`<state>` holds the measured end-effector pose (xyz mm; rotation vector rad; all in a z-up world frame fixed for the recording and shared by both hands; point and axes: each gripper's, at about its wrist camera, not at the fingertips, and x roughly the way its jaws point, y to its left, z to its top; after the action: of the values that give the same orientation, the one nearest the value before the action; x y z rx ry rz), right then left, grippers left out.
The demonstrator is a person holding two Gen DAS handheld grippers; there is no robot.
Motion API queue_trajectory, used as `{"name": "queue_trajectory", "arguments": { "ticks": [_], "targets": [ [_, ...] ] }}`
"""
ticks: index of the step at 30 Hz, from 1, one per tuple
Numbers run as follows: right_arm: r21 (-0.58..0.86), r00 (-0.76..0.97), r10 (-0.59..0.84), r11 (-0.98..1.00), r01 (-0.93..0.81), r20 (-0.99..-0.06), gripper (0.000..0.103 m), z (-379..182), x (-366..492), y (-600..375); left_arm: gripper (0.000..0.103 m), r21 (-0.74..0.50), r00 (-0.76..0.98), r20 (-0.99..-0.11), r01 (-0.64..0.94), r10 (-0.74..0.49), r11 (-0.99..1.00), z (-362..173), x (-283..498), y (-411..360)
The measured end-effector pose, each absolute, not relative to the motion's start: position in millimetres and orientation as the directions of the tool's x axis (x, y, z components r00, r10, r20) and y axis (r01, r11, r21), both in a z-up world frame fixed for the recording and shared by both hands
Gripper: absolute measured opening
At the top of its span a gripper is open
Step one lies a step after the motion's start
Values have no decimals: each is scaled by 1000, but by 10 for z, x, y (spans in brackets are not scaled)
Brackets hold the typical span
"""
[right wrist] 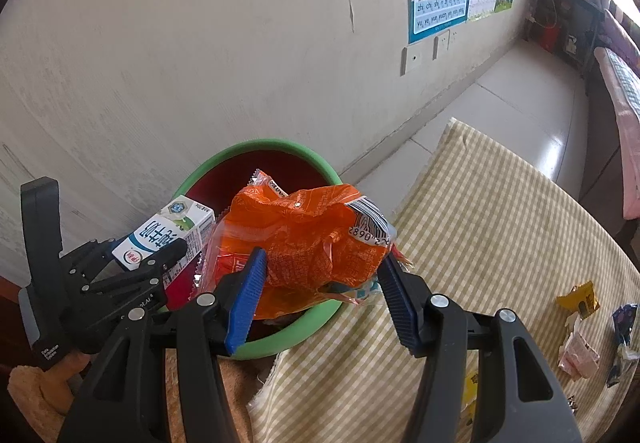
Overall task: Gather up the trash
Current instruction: 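Open both grippers to drop the carton and bag into the bucket, then grasp the yellow paper wrapper with the left gripper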
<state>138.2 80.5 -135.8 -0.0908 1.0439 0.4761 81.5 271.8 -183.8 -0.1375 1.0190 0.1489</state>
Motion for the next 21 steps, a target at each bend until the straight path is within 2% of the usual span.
{"name": "queue_trajectory", "arguments": {
  "ticks": [4,5,6,7,8,16,21],
  "targets": [
    [150,420,345,889,-432,-840,57,-1311,1414,866,54,-44,510,-858,-198,64,979,-1865,831,2729],
    [157,422,358,884,-441,-833,60,-1295,1416,885,55,-43,507,-859,-206,69,978,-1873,832,2740],
    [160,425,368,878,-451,-827,66,-1275,1413,906,60,-46,504,-861,-210,67,977,-1882,833,2753],
    [160,430,374,875,-457,-821,68,-1258,1407,919,68,-50,504,-861,-212,65,976,-1884,828,2760],
    [159,437,380,873,-461,-815,68,-1238,1400,929,70,-52,508,-859,-217,67,975,-1877,813,2769],
    [193,459,406,876,-442,-790,68,-1081,1290,658,70,-47,517,-852,-218,75,975,-1776,692,2717],
    [184,519,373,907,-378,-769,68,-874,1090,-8,70,-59,558,-828,-171,48,983,-1554,573,2471]
  ]
}}
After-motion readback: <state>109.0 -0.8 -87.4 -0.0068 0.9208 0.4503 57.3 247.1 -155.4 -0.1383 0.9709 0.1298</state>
